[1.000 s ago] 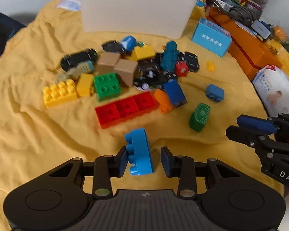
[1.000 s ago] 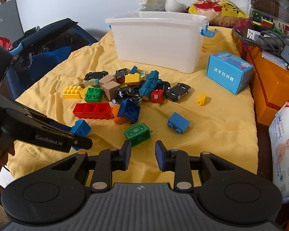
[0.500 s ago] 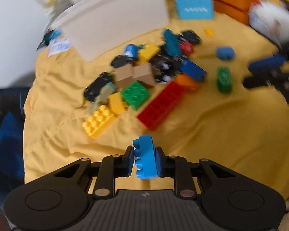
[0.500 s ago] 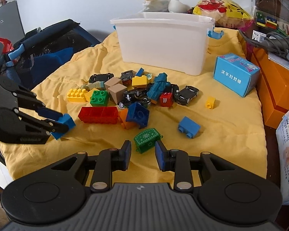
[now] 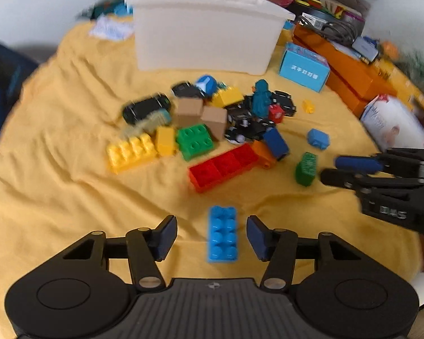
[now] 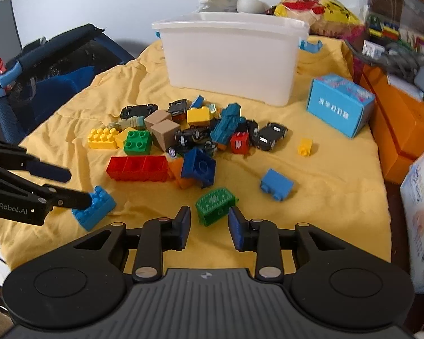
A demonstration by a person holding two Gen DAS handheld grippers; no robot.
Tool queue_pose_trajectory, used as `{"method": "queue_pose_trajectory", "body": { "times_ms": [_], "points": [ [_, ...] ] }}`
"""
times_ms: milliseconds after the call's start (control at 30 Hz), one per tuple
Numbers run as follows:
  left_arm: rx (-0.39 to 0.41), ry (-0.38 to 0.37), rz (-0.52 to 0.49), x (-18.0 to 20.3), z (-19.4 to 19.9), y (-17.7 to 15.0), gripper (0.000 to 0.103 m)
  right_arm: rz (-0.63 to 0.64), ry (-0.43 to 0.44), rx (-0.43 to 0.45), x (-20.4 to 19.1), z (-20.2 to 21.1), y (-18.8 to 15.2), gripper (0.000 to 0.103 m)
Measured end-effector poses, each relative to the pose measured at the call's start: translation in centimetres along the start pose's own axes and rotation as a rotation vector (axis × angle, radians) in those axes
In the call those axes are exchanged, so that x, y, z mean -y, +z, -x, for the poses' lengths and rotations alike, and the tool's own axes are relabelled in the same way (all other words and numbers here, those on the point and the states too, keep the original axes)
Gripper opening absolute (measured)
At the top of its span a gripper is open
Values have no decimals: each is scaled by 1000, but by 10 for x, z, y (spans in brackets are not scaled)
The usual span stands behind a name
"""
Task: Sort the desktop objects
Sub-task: 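Grasp the green patterned block with the right tool while the left tool holds a blue brick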
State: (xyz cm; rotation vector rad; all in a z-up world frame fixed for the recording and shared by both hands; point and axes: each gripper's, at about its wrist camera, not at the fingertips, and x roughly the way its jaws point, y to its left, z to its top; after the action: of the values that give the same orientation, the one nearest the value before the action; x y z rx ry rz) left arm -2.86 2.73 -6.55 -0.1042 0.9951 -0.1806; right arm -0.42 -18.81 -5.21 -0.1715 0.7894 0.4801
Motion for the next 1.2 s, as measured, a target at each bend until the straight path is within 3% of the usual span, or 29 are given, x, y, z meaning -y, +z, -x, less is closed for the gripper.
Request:
{"method": "queue_pose_trajectory", "body": {
  "times_ms": [67, 133, 300, 367, 400, 433, 467, 600, 767, 833, 933, 1100, 1200],
  "points": [
    [-17, -29, 1, 2, -5, -1, 58, 26, -23, 17, -7, -3, 8, 34],
    [-19, -8, -20, 5, -9, -4, 58, 52, -45, 14, -13, -10, 16, 34],
    [-43, -53, -25, 3, -16, -8, 57, -5, -144, -95, -16, -36, 22, 44],
    [-56, -65, -28, 2, -19, -10, 44, -27, -108, -97, -14, -38, 20, 43],
    [-61, -62, -38, 3, -21, -10, 34, -13, -105, -105, -16, -40, 18, 40],
    [-57, -55, -50, 3, -20, -10, 30, 6, -110, -125, -18, -43, 16, 34],
    [-59, -59, -54, 2, -20, -9, 30, 17, -120, -149, -19, -46, 13, 25],
    [-60, -81, -43, -3, -20, -9, 30, 8, -105, -170, -12, -39, 4, 24],
    [-63, -92, -47, -3, -21, -7, 30, 33, 98, -177, -10, -25, -6, 24],
    [-64, -89, -51, -3, -21, -7, 30, 67, 52, -178, -14, -24, -11, 28],
    [-64, -86, -56, -2, -21, -7, 30, 124, -48, -130, -18, -16, -11, 36],
    [-63, -76, -65, 1, -20, -8, 30, 284, -44, -12, -42, -1, -9, 33],
    [-61, -71, -66, 1, -20, -9, 30, 363, -48, -15, -54, -14, -6, 26]
  ]
}}
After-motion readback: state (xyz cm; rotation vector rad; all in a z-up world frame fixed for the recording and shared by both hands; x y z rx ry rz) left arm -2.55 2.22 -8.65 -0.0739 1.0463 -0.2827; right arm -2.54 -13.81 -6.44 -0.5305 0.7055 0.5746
